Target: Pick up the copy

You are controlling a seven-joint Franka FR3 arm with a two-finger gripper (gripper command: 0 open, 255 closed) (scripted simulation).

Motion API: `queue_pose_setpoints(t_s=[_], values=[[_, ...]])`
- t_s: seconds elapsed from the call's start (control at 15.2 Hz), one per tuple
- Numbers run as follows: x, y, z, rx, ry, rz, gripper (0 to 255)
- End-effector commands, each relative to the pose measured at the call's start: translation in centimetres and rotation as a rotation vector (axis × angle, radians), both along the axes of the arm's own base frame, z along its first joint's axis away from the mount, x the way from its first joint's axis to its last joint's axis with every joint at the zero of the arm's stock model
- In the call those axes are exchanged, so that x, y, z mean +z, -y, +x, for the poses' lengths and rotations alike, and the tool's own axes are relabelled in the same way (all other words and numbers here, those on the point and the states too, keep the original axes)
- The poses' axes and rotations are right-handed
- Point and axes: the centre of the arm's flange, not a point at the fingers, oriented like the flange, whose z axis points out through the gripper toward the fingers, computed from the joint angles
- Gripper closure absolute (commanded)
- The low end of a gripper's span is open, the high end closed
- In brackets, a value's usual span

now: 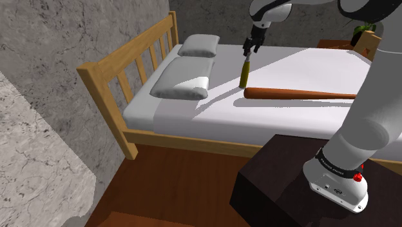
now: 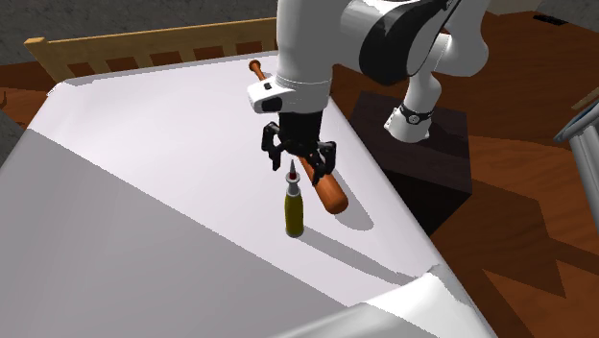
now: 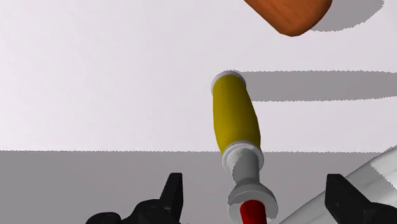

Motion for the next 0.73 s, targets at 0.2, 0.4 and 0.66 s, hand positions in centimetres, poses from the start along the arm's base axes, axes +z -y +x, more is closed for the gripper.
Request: queue_pose_setpoints(t_s=[0.2, 0.4, 0.66], values=[[-1.93, 0.06, 0.04, 0.000, 0.001, 0.000, 0], [-1.97, 0.04, 0.07, 0.000, 0.001, 0.000, 255], [-1.99, 0.07, 0.04, 0.000, 0.001, 0.000, 255]])
